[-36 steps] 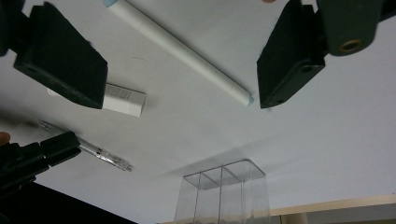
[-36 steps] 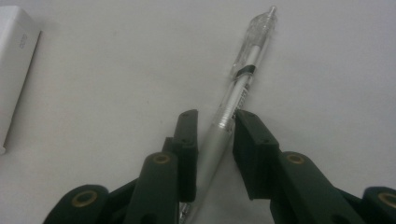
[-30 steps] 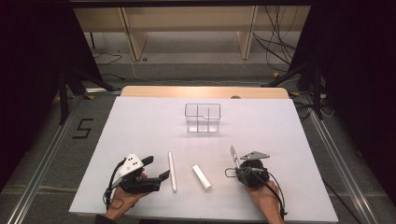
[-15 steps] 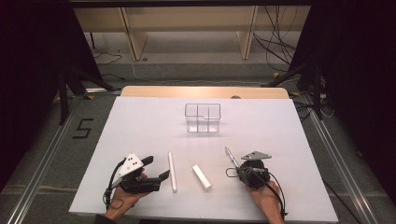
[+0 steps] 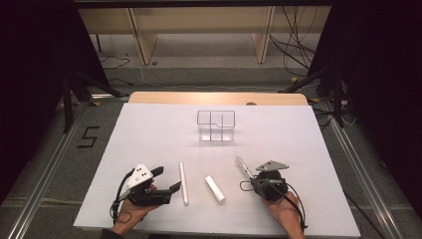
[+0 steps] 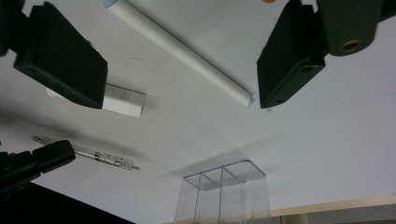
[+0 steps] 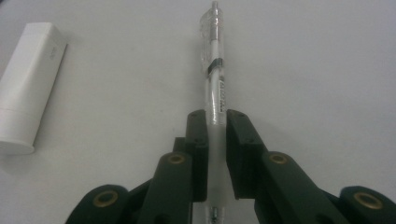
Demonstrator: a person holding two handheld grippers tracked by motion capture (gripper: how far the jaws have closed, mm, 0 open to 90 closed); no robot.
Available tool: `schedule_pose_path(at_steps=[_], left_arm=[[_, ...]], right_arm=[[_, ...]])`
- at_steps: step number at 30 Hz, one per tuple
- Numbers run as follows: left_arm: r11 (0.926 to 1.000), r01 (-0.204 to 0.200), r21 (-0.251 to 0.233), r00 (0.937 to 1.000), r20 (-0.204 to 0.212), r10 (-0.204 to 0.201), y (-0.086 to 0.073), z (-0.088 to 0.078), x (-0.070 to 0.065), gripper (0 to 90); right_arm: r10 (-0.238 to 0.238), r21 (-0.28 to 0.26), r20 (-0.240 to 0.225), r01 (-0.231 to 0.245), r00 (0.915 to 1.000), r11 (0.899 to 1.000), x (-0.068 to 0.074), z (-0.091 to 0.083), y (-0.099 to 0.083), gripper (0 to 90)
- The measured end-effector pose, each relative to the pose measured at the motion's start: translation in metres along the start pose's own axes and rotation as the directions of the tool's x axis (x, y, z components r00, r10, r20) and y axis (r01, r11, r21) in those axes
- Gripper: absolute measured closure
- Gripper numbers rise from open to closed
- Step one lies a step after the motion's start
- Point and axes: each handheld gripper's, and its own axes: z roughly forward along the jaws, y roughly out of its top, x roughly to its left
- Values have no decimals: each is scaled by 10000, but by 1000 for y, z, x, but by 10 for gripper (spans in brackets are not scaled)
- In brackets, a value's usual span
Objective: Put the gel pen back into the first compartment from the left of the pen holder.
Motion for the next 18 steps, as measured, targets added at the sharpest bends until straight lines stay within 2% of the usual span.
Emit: schedule_pose_path(at_steps=[6, 11, 14, 18], left_arm=[[10000, -2, 10, 10000, 3, 2, 0, 0, 0, 157], [10000, -4, 8, 10000, -2, 4, 0, 0, 0, 157], [10000, -3, 11, 10000, -4, 3, 0, 0, 0, 157], [10000, -7, 16, 10000, -8, 7, 0, 0, 0, 157]], right_arm=[[-41, -230, -137, 38, 9999, 9997, -1, -3, 1, 807], [-152, -633, -296, 133, 9994, 9979, 0, -8, 3, 806], [-420, -907, -434, 379, 9982, 9952, 4, -12, 5, 806], [-1042, -1292, -604, 958, 9927, 9870, 13, -18, 7, 805]])
